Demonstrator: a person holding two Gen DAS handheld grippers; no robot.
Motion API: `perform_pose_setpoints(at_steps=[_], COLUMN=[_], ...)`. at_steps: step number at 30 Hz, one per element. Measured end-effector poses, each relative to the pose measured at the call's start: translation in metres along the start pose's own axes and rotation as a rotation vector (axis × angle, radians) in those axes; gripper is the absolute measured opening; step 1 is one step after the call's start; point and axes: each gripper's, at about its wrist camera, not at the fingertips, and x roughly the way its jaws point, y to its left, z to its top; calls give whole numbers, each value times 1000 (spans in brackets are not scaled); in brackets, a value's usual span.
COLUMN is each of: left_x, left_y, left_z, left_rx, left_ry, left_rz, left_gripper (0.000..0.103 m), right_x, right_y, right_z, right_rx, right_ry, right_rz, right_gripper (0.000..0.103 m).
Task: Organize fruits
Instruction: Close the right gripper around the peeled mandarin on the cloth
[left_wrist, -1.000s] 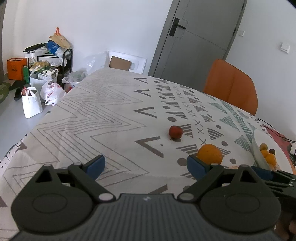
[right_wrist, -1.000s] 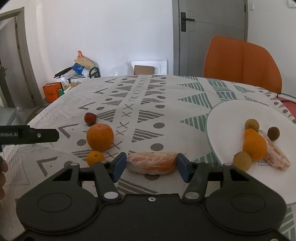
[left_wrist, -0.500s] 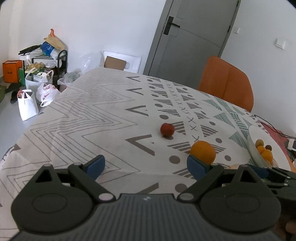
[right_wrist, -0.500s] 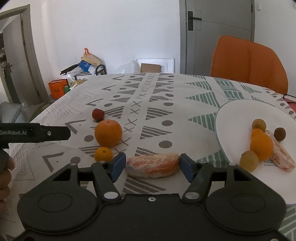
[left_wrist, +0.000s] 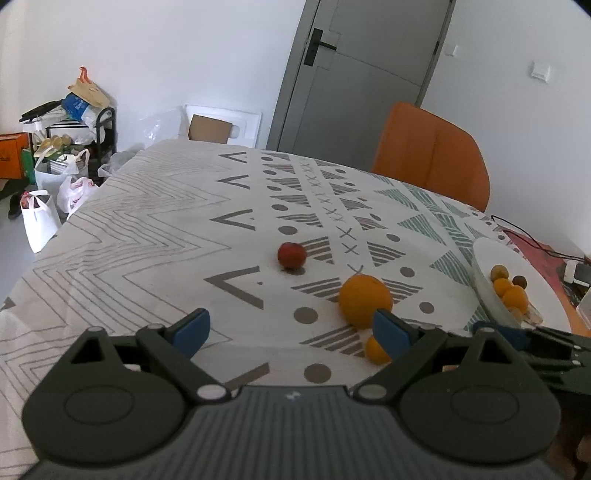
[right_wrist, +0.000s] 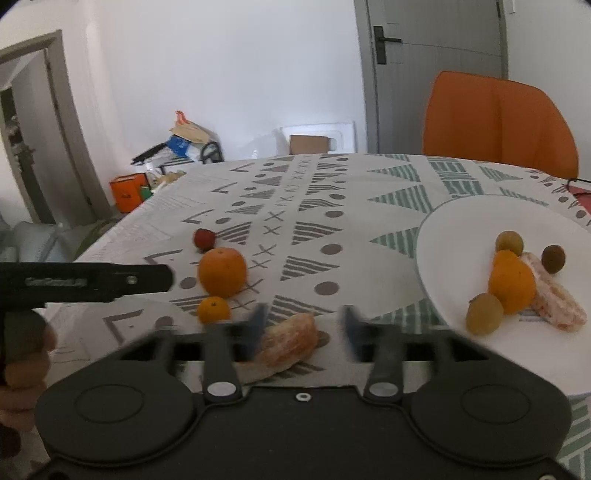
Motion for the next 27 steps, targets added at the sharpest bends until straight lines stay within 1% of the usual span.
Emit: perform_pose_setpoints(at_steps=[11, 18, 22, 27], left_x=[-3, -4, -1, -1], left_y=[11, 16, 17, 17], left_z=[-1, -2, -4, -4], left_rx=[-20, -28, -34, -36], left_ry=[-1, -5, 4, 3], left_rz=[36, 39, 42, 34], left_gripper=[94, 94, 94, 94], right_x=[2, -1, -3, 6], right_y=[8, 13, 8, 16], right_z=[-13, -14, -17, -16], right_rx=[-79, -141, -153, -196], right_ry=[56, 79, 72, 61], right_rz=[58, 65, 64, 42], right_gripper=[69, 69, 69, 70])
